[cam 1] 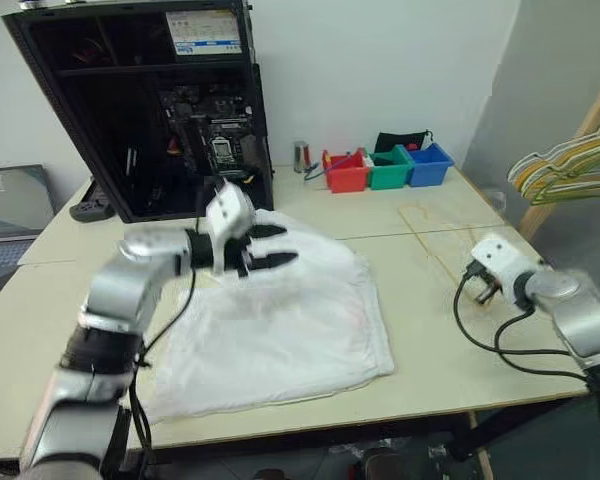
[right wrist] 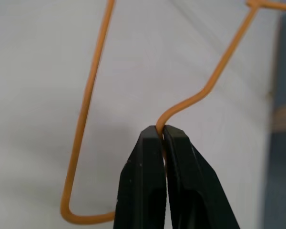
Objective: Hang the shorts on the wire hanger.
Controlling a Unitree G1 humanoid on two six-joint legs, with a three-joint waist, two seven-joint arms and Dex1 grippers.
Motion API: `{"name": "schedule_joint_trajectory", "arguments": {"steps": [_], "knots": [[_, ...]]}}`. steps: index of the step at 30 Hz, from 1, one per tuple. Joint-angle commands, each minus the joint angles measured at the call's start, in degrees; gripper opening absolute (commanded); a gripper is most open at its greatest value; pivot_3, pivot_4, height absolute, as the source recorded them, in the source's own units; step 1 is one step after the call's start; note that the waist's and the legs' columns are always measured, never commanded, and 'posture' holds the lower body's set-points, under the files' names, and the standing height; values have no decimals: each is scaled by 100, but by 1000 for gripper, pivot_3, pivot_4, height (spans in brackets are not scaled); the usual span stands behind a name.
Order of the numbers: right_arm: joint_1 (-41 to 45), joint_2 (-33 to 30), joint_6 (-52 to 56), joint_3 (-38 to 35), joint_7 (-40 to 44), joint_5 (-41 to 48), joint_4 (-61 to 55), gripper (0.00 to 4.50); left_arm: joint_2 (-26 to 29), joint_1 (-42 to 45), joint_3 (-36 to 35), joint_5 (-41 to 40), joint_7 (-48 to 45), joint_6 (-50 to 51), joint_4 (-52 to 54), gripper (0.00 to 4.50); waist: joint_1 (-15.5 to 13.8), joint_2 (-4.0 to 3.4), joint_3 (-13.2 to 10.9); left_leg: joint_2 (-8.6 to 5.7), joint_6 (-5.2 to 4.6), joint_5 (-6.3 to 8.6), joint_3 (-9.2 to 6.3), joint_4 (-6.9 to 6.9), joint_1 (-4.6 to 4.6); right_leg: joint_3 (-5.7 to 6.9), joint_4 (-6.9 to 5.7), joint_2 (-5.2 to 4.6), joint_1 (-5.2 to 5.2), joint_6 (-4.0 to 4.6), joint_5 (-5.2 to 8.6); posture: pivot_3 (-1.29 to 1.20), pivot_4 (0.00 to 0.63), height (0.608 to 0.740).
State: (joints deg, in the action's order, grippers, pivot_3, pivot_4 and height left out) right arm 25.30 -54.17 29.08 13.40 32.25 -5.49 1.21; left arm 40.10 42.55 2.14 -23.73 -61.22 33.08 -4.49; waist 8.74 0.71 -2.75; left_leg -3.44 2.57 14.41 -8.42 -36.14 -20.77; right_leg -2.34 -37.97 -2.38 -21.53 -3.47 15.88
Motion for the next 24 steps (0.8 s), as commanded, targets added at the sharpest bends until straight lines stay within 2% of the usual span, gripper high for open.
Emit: {"name": "schedule_joint_trajectory", "arguments": {"steps": [1, 5, 8, 16, 17, 18, 24], "knots": [[342, -408, -2623, 375, -445, -1172, 458, 29, 230, 1013, -352, -305, -466, 368, -904, 2934, 87, -1, 1, 0, 0, 0, 4, 0, 1, -3, 2, 0, 2, 0, 0, -191, 0, 740], [714, -375, -3886, 501, -745, -1764, 873, 29, 290, 1472, -237, -245, -897, 366, -1556, 2934, 256, -5, 1, -4, 2, 0, 22, 4, 3, -23, 8, -3, -4, 2, 1, -190, 0, 740], [1287, -191, -4712, 632, -1284, -2475, 984, 29, 173, 1531, 144, 114, -1245, -36, -1983, 2934, 314, -6, 0, -2, 3, -1, 13, 4, 5, -33, 6, -3, -6, 2, 1, -190, 0, 740], [1759, 267, -5591, 718, -1607, -3251, 869, 29, -294, 1786, 596, 915, -1371, -1271, -3138, 2934, 347, -6, -1, -4, 11, -6, -25, 2, 1, -19, -2, 1, -10, 6, -1, -206, 0, 740], [1748, 321, -5627, 705, -1571, -3280, 805, 0, -361, 1871, 581, 966, -1374, -1374, -3316, 3262, 347, -6, -1, -6, 12, -6, -24, 2, -1, -22, -2, 0, -12, 6, -1, -213, 0, 740], [1701, 351, -5624, 676, -1521, -3275, 761, 0, -369, 1958, 546, 941, -1488, -1348, -3390, 3320, 350, -6, -1, -8, 12, -6, -24, 2, -2, -22, 0, -1, -12, 6, -1, -213, 0, 740], [1583, 384, -5646, 553, -1419, -3392, 761, 0, -193, 1885, 677, 965, -2374, -1148, -3210, 4485, 402, -6, -1, -14, 10, -5, -20, -1, -5, -24, -1, -8, -13, 5, -1, -230, 0, 740]]}}
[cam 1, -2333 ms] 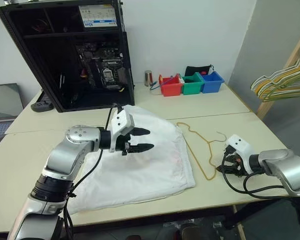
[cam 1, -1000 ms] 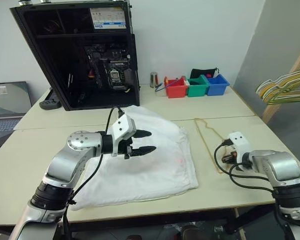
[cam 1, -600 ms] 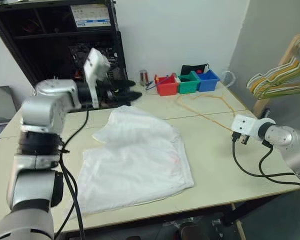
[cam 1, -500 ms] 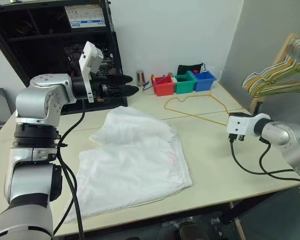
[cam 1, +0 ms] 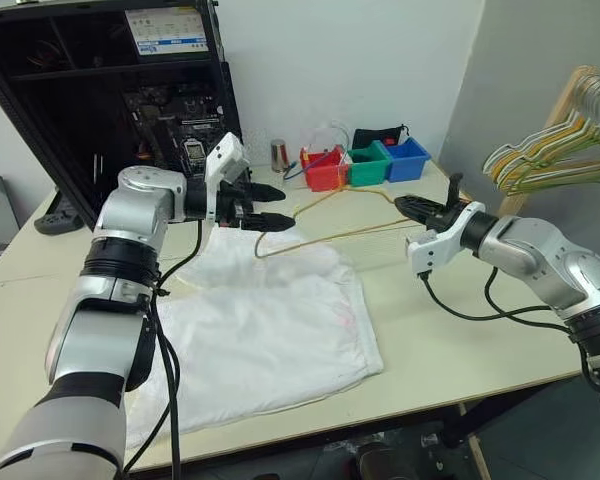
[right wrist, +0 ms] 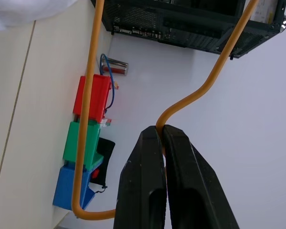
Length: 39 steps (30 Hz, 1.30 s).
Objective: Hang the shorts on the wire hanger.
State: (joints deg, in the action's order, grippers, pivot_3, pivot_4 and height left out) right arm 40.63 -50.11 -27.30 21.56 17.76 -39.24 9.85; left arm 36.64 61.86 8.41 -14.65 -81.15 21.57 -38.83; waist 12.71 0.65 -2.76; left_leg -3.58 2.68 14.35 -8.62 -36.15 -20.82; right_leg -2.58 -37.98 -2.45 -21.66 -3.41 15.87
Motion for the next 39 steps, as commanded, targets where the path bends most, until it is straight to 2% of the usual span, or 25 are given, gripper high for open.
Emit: {"name": "schedule_joint_trajectory", "arguments": {"steps": [1, 5, 10, 14, 27, 35, 36, 39], "knots": [[72, -4, 2, -268, 47, -30, -115, 0, 163, -116, 105, 82, -464, 22, 302, 4485, 15, 0, 0, 0, 0, 0, 0, 0, 1, 0, -1, 0, 0, 0, 0, -230, 0, 740], [132, 59, 18, -271, 104, -64, -131, 0, 110, -270, 180, 279, -392, -124, 412, 4485, 79, -1, 0, 4, -7, 3, -3, -1, 6, 1, -10, 4, 2, 0, 0, -231, 0, 740], [295, 156, 89, -266, 214, -181, -144, 0, 246, -939, 468, 688, -313, -477, 1006, 4485, 157, -5, 3, 5, -7, 3, -9, -1, 9, 3, -14, 5, 3, 1, -1, -232, 0, 740], [351, 229, 109, -303, 339, -143, -266, 0, 162, -1113, 442, 790, -80, -536, 1045, 4485, 165, -4, 3, 6, -7, 3, -10, -1, 5, 3, -12, 5, 0, 28, -16, -226, 0, 740], [354, 302, -6, -311, 413, -226, -150, 0, 59, -1075, 345, 793, 167, -549, 943, 1965, 159, -4, 3, 4, -8, 3, -12, -4, 6, 6, -14, 4, 4, 28, -16, -215, 0, 740], [346, 323, 36, -332, 424, -206, -138, 0, 53, -1010, 334, 819, 185, -586, 794, 226, 159, -3, 3, 4, -8, 3, -12, -4, 6, 6, -14, 4, 4, 29, -17, -221, 0, 740], [339, 325, 41, -336, 430, -197, -148, 0, 46, -999, 332, 831, 212, -594, 769, 53, 159, -3, 3, 4, -8, 3, -12, -4, 6, 6, -14, 4, 4, 29, -17, -221, 0, 740], [301, 331, 59, -358, 474, -138, -161, 0, 19, -928, 361, 919, 323, -668, 626, 12, 160, -3, 3, 4, -8, 3, -12, -5, 6, 6, -14, 4, 4, 29, -17, -228, 0, 740]]}}
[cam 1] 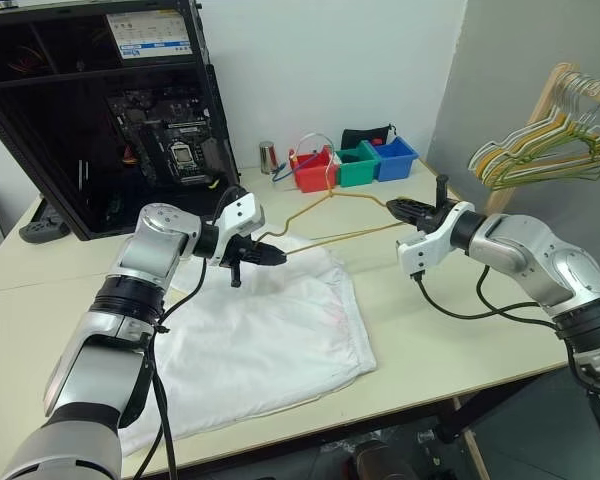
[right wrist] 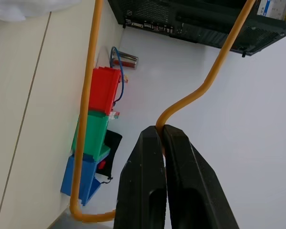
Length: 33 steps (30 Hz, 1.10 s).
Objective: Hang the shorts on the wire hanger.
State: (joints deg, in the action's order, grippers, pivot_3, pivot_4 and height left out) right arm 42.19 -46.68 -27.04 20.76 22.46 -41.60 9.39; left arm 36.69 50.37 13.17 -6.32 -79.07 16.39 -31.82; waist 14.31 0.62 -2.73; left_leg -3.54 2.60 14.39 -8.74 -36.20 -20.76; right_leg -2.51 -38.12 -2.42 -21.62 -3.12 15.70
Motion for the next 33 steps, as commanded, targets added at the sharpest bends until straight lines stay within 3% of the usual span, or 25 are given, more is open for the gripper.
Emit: {"name": "schedule_joint_trajectory", "arguments": {"steps": [1, 7, 8, 14, 18, 25, 28, 33], "knots": [[131, -11, 39, -285, 12, 113, -116, 0, 17, 234, -96, 100, 96, -188, -101, 12, 1, 0, 0, 0, 0, 0, 0, 0, 0, 0, 0, 0, 0, 0, 0, -228, 0, 740], [21, 12, 99, -319, 357, 493, -110, 0, -60, 369, -104, 324, 459, -670, -399, 12, 5, 1, 1, 0, 0, 0, -1, -1, 0, 2, 0, 0, 1, 0, 0, -234, 0, 740], [-11, 29, 148, -335, 513, 648, -129, 492, -74, 409, -103, 406, 590, -812, -497, 0, 8, 1, 1, 0, 0, 0, 0, -1, 0, 1, 1, 0, 2, 0, 0, -234, 0, 740], [-183, 58, 748, -479, 1485, 1415, -625, 1821, 2, 377, -131, 706, 1005, -1573, -790, 0, 15, 2, 2, 1, 0, 0, -4, -7, 0, 5, 1, -7, 6, 1, -1, -241, 0, 740], [-299, 250, 2098, -802, 2267, 2216, -1339, 2660, 177, 251, -84, 1070, 1456, -2523, -868, 0, 20, 2, 2, 0, -1, 1, -9, -9, -1, 10, 0, -25, 7, 0, -1, -239, 0, 740], [-262, 279, 4145, -957, 3384, 2994, -1716, 2660, 315, 118, 5, 1620, 2176, -4199, -945, 0, -22, 6, 5, -13, -1, 1, -34, -12, -2, 18, 4, -50, 21, 0, -1, -228, 0, 740], [-227, 82, 4341, -816, 3817, 3092, -1493, 2660, 257, 180, -25, 1819, 2609, -4806, -1008, 0, -32, 5, 5, -23, -2, 1, -39, -13, -3, 24, 3, -61, 22, -1, 0, -221, 0, 740], [55, 298, 4365, -715, 3603, 2945, -1122, 2660, 164, 125, 3, 1900, 2802, -5343, -884, 0, -27, 4, 5, -36, -2, 1, -41, -13, -4, 28, 0, -71, 21, -7, 3, -214, 0, 740]]}}
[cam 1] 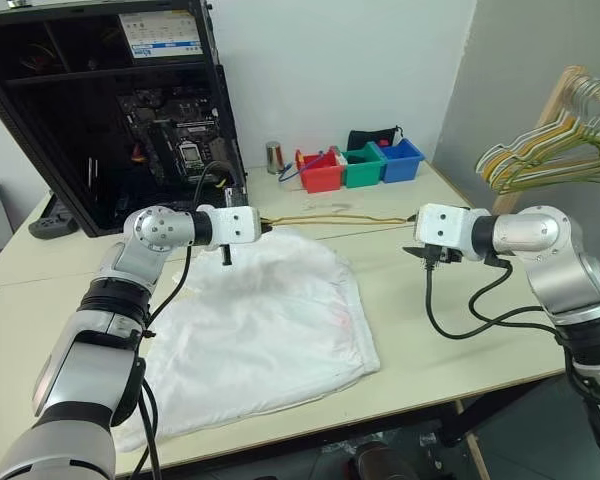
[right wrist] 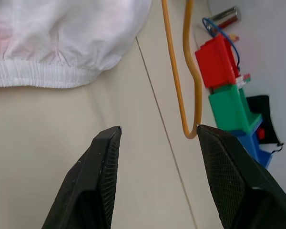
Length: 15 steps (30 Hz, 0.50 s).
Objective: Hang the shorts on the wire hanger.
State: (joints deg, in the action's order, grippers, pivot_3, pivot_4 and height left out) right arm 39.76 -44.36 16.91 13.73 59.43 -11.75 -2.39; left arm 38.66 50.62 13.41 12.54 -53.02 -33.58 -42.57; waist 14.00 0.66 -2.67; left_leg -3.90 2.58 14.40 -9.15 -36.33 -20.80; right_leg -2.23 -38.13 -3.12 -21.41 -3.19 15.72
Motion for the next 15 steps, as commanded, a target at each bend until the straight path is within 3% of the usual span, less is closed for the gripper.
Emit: {"name": "schedule_joint_trajectory", "arguments": {"steps": [1, 15], "knots": [[316, 96, -32, 14, -124, -72, 110, 2660, -50, 73, -22, -21, 163, -377, 247, 0, 10, 0, 0, 0, 0, 0, 0, 0, 0, 1, 0, 0, 0, -2, 1, -206, 0, 740], [413, 183, -265, 177, -379, -350, 615, 2660, -81, -96, -57, -208, 108, -265, 574, 0, 7, 0, 1, -16, -1, 0, -7, -1, -1, 4, -6, -6, 0, -2, 0, -199, 0, 740]]}}
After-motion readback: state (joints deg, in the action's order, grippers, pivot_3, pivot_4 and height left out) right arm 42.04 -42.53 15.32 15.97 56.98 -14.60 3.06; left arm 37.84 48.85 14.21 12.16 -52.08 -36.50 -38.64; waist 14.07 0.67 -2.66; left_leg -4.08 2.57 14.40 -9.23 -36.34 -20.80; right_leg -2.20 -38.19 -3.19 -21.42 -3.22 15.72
